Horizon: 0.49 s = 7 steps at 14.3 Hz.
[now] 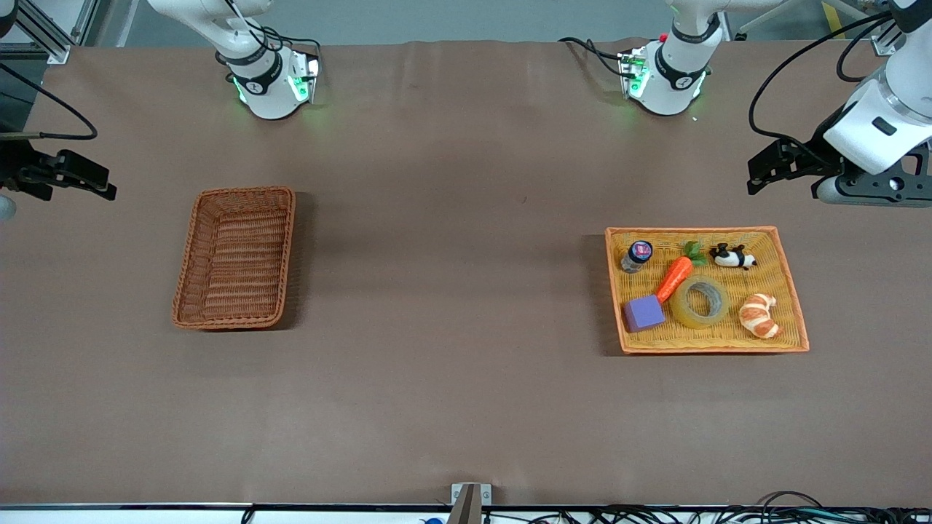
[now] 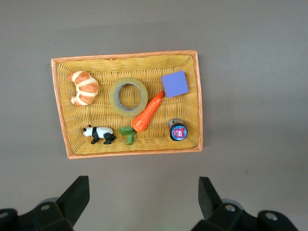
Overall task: Move tape to another basket
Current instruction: 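Reach the left gripper down to the yellow tape roll in the tray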
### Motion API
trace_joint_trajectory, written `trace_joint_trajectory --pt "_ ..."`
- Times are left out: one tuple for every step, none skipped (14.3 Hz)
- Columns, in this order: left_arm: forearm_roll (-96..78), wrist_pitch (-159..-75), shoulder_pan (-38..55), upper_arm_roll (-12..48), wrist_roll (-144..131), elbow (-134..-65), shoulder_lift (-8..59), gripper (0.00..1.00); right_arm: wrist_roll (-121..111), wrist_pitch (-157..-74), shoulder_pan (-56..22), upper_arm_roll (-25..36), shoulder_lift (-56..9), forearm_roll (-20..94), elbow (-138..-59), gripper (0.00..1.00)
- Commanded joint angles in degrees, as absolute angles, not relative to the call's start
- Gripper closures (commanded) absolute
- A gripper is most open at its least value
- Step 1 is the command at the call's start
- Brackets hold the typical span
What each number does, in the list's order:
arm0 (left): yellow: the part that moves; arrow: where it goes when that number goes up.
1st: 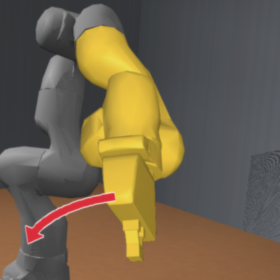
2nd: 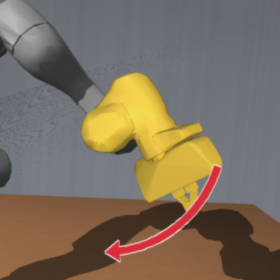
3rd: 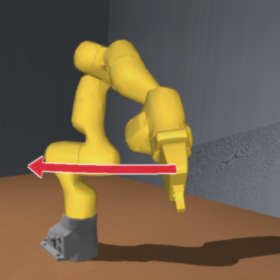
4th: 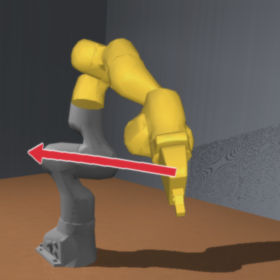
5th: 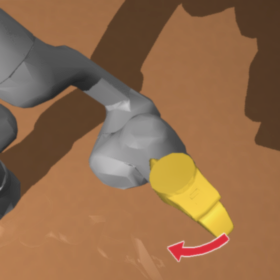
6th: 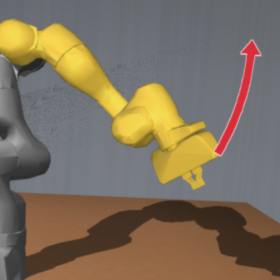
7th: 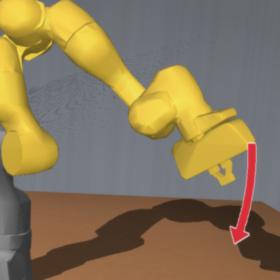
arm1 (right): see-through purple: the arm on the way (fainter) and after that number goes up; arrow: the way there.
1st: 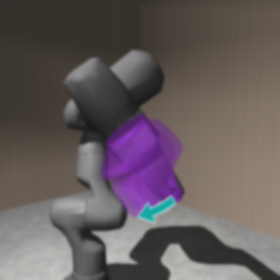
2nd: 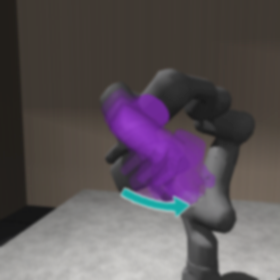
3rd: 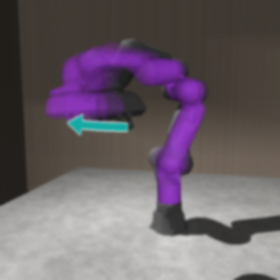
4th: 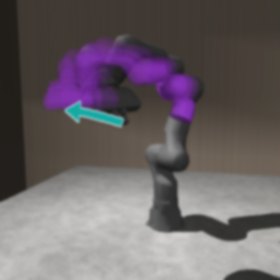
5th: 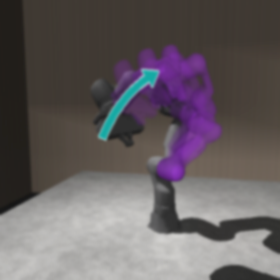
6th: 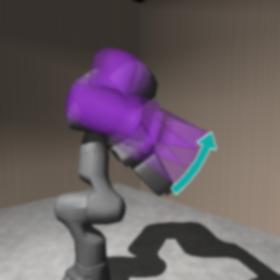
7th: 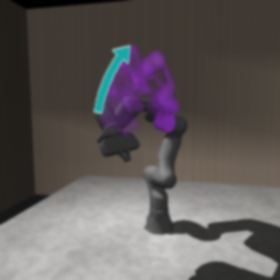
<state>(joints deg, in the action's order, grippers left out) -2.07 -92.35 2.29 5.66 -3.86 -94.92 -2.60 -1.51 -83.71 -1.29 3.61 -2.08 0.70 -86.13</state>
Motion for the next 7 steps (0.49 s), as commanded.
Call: trace_joint_trajectory --pt "-1.1 -91.1 1.9 5.9 -3.7 -93.5 -1.8 0.0 -2.0 -84.3 -0.8 3.4 -1.0 1.7 -87.4 0.0" --pt "-0.4 -91.1 2.1 6.0 -3.8 -93.3 -1.3 0.0 -2.0 -84.3 -0.7 3.4 -1.0 1.6 -87.4 0.0" --pt "-0.2 -91.1 2.1 6.1 -3.8 -93.0 -1.1 0.0 -2.0 -84.3 -0.8 3.4 -1.0 1.6 -87.4 0.0" --pt "-0.3 -91.1 2.1 6.2 -3.9 -92.7 -1.1 0.0 -2.0 -84.3 -0.7 3.4 -1.0 1.6 -87.4 0.0" --pt "-0.2 -91.1 2.3 6.2 -3.8 -92.6 -0.3 0.0 -2.0 -84.3 -0.8 3.4 -1.0 1.6 -87.4 0.0" --pt "-0.1 -91.1 2.4 6.2 -3.9 -92.0 1.2 0.0 -2.0 -84.3 -0.8 3.4 -1.0 1.7 -87.4 0.0" --pt "0.0 -91.1 2.2 6.2 -3.8 -90.8 2.6 0.0 -2.0 -84.3 -0.8 3.4 -1.0 1.7 -87.4 0.0"
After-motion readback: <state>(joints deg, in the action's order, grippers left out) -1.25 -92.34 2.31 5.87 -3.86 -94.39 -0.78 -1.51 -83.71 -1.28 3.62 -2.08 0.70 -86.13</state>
